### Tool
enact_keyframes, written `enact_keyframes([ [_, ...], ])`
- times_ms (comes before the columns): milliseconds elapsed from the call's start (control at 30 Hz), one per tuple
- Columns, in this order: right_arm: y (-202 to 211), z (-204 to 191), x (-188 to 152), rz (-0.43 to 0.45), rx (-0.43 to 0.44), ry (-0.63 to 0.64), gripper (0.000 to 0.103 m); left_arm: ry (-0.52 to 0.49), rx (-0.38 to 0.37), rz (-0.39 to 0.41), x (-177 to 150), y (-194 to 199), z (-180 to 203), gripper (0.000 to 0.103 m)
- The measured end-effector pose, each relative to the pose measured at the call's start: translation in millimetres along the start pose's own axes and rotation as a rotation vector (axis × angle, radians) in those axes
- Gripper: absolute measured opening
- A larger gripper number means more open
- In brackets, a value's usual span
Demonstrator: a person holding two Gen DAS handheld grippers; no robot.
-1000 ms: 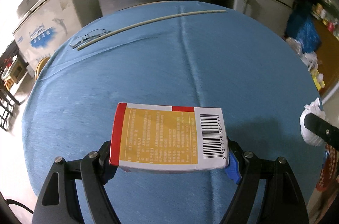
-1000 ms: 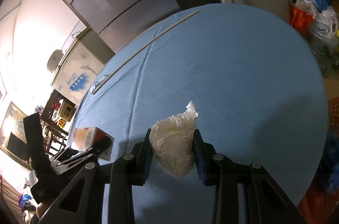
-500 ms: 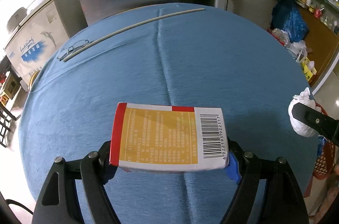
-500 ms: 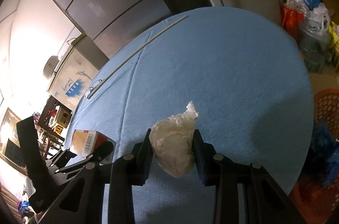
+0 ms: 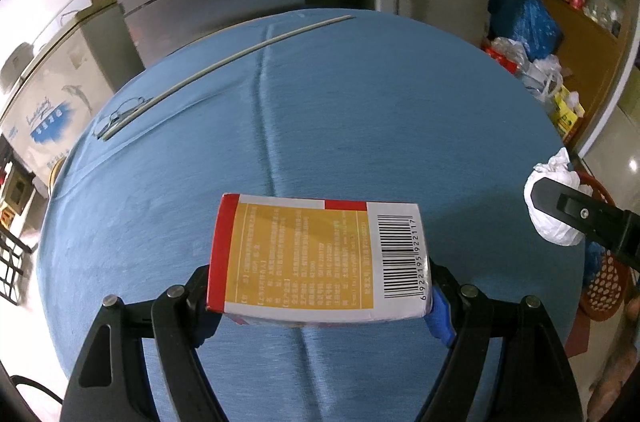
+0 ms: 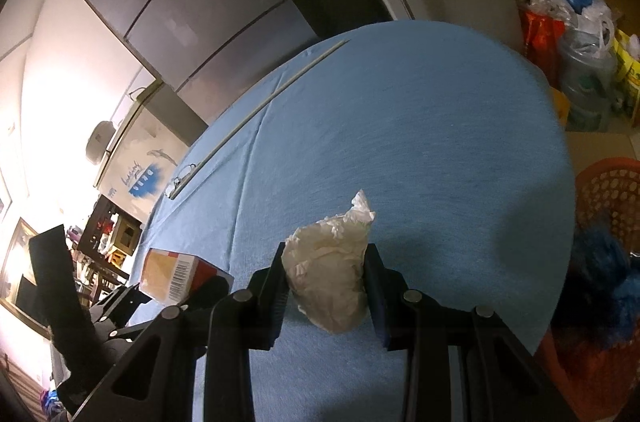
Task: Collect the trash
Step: 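Lift the box and tissue and carry both over the red basket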
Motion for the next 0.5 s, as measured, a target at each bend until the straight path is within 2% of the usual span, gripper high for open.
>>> enact_keyframes([
  [500, 36.3, 43.5, 5.2, 0.075, -0.042, -0.08, 0.038, -0.078, -0.05, 0.022, 21.7, 9.0, 48.2, 0.082],
])
Point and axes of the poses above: each gripper's, at about its wrist camera, not at the fingertips, and y roughly against the way its jaws point, z to its right, x to its top, the point moved 7 cm from there along -y, roughly the way its jaws point, and after that the axes turned 10 degrees about -y, right-handed, at the moved point
